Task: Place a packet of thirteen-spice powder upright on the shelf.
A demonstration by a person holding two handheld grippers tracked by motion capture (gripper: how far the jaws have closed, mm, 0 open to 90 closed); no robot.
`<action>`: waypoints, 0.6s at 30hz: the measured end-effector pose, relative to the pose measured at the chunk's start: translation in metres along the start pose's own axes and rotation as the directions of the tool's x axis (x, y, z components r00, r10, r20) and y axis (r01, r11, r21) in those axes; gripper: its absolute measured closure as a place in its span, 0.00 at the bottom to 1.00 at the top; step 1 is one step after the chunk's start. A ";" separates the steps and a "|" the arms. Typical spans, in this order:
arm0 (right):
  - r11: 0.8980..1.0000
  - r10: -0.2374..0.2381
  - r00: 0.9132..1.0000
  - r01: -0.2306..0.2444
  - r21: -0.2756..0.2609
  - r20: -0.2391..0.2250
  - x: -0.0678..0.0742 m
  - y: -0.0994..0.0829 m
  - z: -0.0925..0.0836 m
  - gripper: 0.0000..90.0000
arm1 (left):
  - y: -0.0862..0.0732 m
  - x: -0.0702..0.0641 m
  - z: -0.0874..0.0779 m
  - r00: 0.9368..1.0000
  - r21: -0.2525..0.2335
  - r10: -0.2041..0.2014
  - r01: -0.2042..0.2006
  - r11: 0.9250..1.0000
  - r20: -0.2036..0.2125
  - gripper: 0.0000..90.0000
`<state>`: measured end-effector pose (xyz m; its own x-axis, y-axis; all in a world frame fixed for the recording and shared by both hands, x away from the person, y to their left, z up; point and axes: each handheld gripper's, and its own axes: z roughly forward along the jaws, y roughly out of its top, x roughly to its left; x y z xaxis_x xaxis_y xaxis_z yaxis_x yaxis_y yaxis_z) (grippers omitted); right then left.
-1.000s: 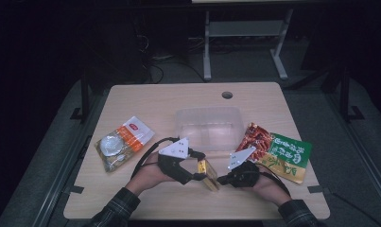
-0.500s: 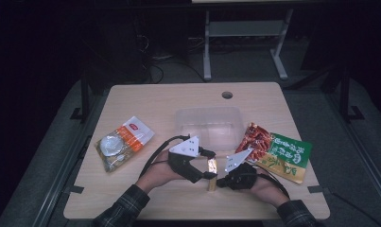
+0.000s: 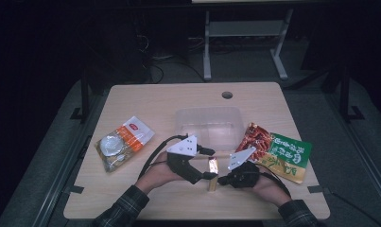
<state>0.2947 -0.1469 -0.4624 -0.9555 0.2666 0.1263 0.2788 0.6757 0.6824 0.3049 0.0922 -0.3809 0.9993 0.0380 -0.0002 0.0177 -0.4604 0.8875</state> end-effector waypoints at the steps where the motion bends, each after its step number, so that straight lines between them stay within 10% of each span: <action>1: 1.000 -0.002 1.000 0.002 -0.002 0.001 0.000 0.000 -0.001 1.00 | 0.000 0.000 -0.002 1.000 0.000 -0.005 0.005 1.000 -0.002 0.25; 18: 0.997 0.068 0.998 -0.069 -0.038 -0.017 0.000 -0.008 -0.026 0.67 | -0.051 -0.015 -0.050 0.983 0.121 -0.110 0.128 0.984 -0.150 0.18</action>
<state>0.2899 -0.1702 -0.4485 -0.9358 0.3003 0.1848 0.3400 0.6294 0.6987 0.2878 0.1590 -0.4032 0.9749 0.2207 -0.0284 0.1497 -0.5560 0.8176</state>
